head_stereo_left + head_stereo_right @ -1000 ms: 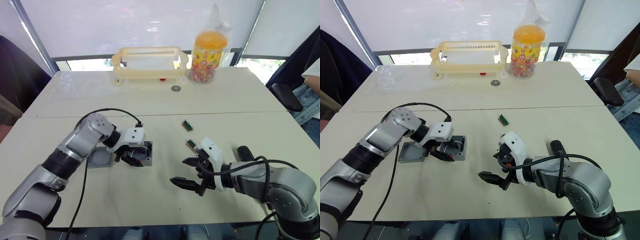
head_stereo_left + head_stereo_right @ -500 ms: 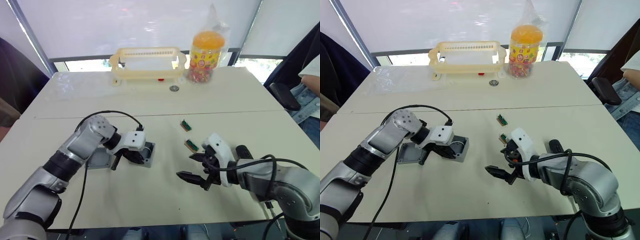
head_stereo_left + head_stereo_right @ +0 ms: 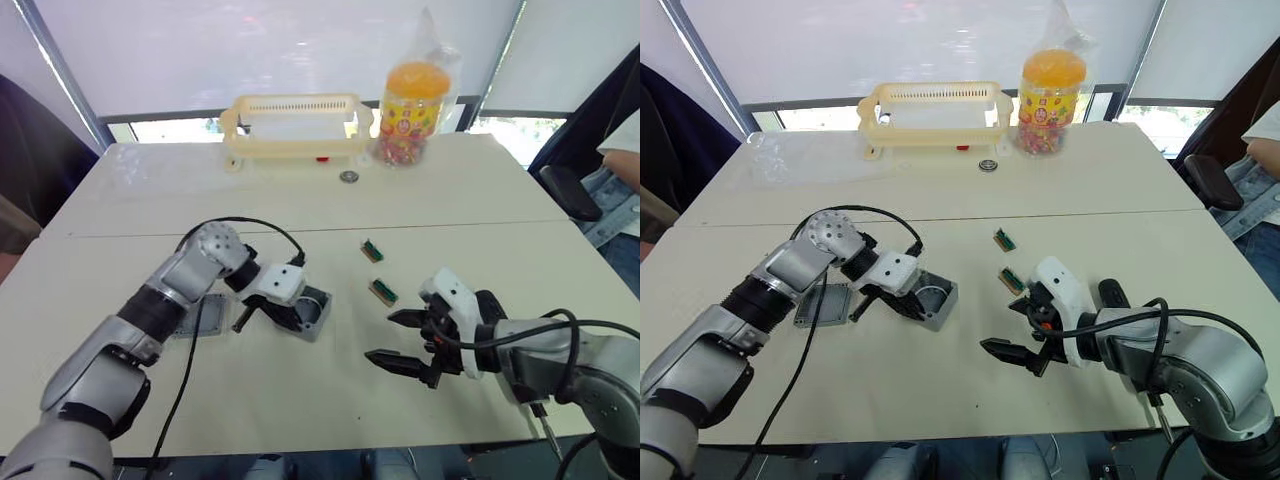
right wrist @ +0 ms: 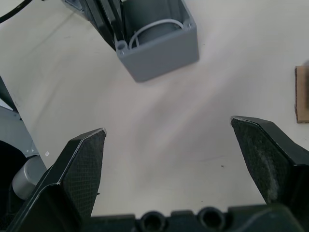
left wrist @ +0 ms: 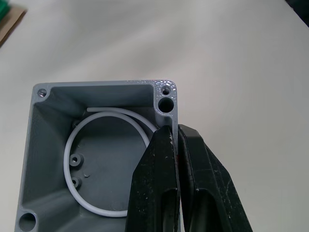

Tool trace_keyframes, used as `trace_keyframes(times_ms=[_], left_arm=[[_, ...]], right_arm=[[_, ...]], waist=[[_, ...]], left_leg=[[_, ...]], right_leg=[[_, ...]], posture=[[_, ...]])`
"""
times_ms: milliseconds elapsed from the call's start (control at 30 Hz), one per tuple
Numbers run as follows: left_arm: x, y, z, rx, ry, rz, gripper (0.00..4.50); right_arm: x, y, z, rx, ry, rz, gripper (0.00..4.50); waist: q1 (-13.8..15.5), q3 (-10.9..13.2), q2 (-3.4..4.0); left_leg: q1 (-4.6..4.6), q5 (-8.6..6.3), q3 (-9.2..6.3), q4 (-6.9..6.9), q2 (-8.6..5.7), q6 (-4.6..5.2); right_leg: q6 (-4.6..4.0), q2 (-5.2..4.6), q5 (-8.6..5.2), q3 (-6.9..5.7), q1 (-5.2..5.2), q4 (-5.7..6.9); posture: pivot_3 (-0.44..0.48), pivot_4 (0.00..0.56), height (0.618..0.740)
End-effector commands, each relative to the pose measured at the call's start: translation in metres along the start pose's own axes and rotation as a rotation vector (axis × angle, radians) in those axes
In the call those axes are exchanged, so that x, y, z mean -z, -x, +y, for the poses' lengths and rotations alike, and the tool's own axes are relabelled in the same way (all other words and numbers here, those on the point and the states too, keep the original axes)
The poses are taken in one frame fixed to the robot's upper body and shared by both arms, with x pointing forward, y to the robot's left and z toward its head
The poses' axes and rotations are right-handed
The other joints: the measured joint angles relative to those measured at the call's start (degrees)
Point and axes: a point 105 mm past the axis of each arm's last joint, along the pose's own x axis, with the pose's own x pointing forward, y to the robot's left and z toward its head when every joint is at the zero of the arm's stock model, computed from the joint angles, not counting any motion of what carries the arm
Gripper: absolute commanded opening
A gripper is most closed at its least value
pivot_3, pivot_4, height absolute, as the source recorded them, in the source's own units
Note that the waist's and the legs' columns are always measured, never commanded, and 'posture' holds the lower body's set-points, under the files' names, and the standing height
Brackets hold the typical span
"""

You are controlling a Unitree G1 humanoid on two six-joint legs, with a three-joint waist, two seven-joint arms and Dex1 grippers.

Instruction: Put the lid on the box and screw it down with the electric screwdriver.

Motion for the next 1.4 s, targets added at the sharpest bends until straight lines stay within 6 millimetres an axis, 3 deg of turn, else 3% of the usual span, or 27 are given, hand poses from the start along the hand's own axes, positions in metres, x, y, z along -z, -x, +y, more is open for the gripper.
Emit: trace_keyframes(times_ms=[33,600,700,800,833,1000,1133,1200,1300,1400], left_arm=[[-0.006,0.000,-0.001,0.028,-0.100,0.009,0.05],[0.000,-0.005,-0.005,0.104,-0.167,0.054,0.05],[-0.002,-0.003,-0.005,0.103,-0.168,0.047,1.00],[-0.007,0.002,-0.003,0.081,-0.141,0.021,2.47],[-0.009,0.007,-0.002,0.066,-0.133,0.019,2.94],[-0.035,0.047,0.003,-0.035,-0.057,-0.007,2.94],[-0.051,0.107,0.023,-0.285,0.125,-0.067,2.94],[-0.047,0.135,0.031,-0.451,0.265,-0.123,3.21],[-0.020,0.166,0.026,-0.697,0.506,-0.150,4.30],[0.008,0.184,0.011,-0.883,0.655,-0.066,4.46]], right_arm=[[-0.007,0.005,0.003,0.019,0.032,-0.041,4.50],[0.000,0.005,0.000,0.060,0.015,-0.041,4.50],[0.000,0.004,0.000,0.059,0.014,-0.039,4.50],[0.000,0.003,0.000,0.053,0.014,-0.039,4.50],[0.000,0.002,0.000,0.051,0.015,-0.040,4.50],[-0.006,0.003,-0.001,0.038,0.020,-0.068,4.50],[-0.026,0.011,-0.002,-0.001,0.016,-0.169,4.50],[-0.040,0.016,-0.002,-0.034,0.034,-0.220,4.50],[-0.060,0.022,0.002,-0.110,0.106,-0.260,4.50],[-0.074,0.024,0.003,-0.169,0.177,-0.255,4.50]], waist=[[0.02,0.00,0.00],[0.08,-0.01,0.00],[-0.03,-0.01,0.00],[0.00,-0.01,0.00],[0.01,-0.01,0.00],[-0.10,0.01,-0.02],[-0.05,0.01,-0.02],[-0.18,0.01,-0.01],[-0.74,0.01,0.01],[-1.73,0.03,0.01]], left_leg=[[0.00,0.00,0.00,0.00,0.00,0.00],[0.01,0.00,0.00,0.00,-0.01,0.01],[0.01,0.01,0.00,0.00,-0.01,0.01],[0.01,0.00,0.00,0.00,-0.01,0.01],[0.01,0.01,0.00,0.00,-0.01,0.01],[0.01,0.01,-0.03,0.00,0.01,0.01],[0.00,0.01,-0.03,0.02,0.00,0.02],[0.00,0.01,-0.03,0.02,-0.01,0.03],[0.10,0.01,0.00,0.00,0.01,0.04],[0.15,0.01,-0.02,-0.04,0.06,0.03]], right_leg=[[0.00,0.00,0.00,0.00,0.00,0.00],[0.00,0.00,0.00,0.00,0.01,0.01],[0.00,0.00,0.00,0.00,0.01,0.01],[0.00,0.01,0.00,0.00,0.01,0.01],[0.00,0.01,0.00,0.00,0.01,0.01],[0.01,0.02,0.00,0.00,0.00,0.02],[0.02,0.02,-0.01,0.00,0.01,0.03],[0.04,0.03,-0.02,-0.01,0.01,0.03],[0.07,0.08,-0.04,0.00,0.03,0.08],[0.08,0.15,-0.05,0.04,0.02,0.13]], posture=[[0.000,0.150,0.740],[0.000,0.150,0.740],[0.000,0.150,0.740],[0.000,0.150,0.740],[0.000,0.150,0.740],[0.000,0.150,0.740],[0.000,0.150,0.740],[0.000,0.150,0.740],[0.000,0.150,0.740],[0.000,0.150,0.740]])
